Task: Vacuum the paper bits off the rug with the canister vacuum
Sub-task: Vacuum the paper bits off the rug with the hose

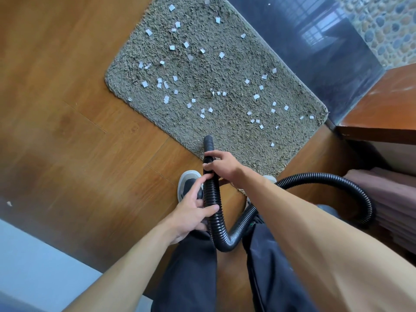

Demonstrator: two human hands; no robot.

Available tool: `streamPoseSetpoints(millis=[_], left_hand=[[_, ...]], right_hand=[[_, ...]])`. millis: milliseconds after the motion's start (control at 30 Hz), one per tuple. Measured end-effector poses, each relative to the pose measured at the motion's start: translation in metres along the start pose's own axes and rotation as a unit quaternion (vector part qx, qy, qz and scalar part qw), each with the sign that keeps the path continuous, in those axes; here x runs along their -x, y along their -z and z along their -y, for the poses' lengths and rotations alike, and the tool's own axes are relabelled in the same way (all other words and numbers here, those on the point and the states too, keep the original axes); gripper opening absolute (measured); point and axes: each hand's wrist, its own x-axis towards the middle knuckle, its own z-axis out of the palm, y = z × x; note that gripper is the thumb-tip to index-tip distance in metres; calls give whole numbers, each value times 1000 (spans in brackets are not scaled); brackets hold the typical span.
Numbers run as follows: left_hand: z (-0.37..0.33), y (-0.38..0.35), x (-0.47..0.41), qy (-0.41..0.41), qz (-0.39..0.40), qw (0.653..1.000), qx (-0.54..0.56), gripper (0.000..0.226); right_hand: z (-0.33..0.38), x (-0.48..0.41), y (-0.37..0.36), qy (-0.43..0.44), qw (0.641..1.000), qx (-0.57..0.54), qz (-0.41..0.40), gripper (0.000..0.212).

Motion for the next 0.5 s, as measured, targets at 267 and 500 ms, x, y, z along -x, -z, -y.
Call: streamPoseSetpoints(millis=[267, 500], left_hand=[[-7, -9, -3, -1, 3, 999, -48, 72], [-10, -28, -25, -13, 35, 994, -103, 72]], right_hand=[[-15, 7, 7, 13, 996, -66, -55, 45], [-31, 16, 38, -2, 984, -156, -90, 43]])
